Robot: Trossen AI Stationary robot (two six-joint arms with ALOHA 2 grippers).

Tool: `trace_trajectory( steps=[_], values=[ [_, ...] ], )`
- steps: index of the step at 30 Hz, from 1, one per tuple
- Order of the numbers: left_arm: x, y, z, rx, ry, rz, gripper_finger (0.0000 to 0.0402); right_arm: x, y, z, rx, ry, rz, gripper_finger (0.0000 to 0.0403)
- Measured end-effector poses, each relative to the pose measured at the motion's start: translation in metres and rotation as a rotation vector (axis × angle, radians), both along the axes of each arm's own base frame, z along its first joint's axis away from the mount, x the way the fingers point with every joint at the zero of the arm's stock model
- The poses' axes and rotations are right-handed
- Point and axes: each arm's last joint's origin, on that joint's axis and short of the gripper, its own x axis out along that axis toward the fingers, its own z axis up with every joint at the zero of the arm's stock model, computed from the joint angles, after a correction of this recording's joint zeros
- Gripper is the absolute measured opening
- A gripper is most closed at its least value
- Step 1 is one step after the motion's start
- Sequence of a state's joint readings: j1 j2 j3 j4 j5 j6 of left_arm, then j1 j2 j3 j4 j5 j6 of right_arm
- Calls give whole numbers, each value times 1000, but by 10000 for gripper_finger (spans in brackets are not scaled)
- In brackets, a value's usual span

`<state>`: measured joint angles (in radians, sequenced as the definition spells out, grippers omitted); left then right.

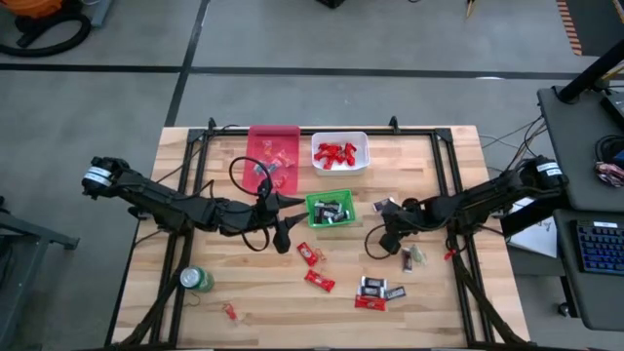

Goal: Sort candy
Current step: Put the brown chocolate bar into the green bin

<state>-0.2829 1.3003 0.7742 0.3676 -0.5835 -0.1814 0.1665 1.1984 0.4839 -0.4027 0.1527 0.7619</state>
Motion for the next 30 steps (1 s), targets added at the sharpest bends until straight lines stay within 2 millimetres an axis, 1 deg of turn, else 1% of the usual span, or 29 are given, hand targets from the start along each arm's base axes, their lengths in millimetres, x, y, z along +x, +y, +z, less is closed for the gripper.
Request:
trace_trajectory(
  steps=[7, 11, 18, 22, 25, 30],
  values=[
    [0, 0, 0, -3, -1, 0, 161, 3, 3, 3, -190, -84, -27, 9],
    [0, 0, 0, -3, -1, 0, 161, 3, 3, 5, -322, -146, -132, 9],
    [0, 0, 0, -3, -1, 0, 161, 4, 3, 5, -254, -172, -217, 14],
    [0, 0, 0, -3, -1, 0, 161, 4, 3, 4, -254, -185, -268, 44],
    [0, 0, 0, -3, -1, 0, 161, 5, 1, 6, -313, -210, -303, 82],
    [0, 0, 0, -3, -1, 0, 161, 5, -7, 7, -442, -190, -281, 149]
  ],
)
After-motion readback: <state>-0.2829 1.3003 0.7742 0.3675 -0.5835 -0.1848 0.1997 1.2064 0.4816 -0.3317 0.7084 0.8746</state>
